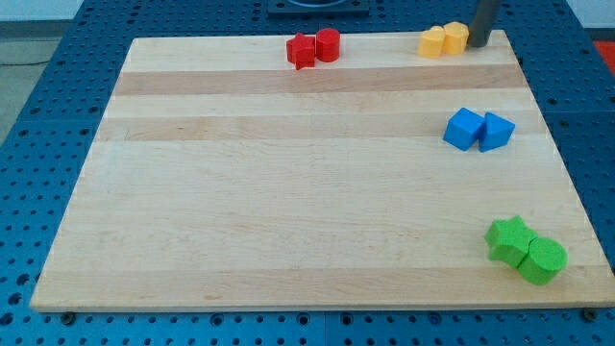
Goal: Push yellow hexagon into the red blocks
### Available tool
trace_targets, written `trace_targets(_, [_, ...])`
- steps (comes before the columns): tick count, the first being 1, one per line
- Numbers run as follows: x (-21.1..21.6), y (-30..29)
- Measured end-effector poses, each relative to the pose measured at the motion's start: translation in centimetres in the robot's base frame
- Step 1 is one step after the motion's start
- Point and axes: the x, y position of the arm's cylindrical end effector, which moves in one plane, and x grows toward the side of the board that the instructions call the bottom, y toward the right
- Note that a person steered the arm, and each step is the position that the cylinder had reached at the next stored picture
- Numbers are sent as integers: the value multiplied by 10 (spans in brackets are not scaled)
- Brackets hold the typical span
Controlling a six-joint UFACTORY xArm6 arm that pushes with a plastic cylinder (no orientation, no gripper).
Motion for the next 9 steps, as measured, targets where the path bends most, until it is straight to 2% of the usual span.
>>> trace_targets(5, [3, -90])
trace_targets(6, [7, -68])
trace_targets(7, [-4, -20])
trace_targets(8, [-21, -20])
trace_targets(9, [-23, -47])
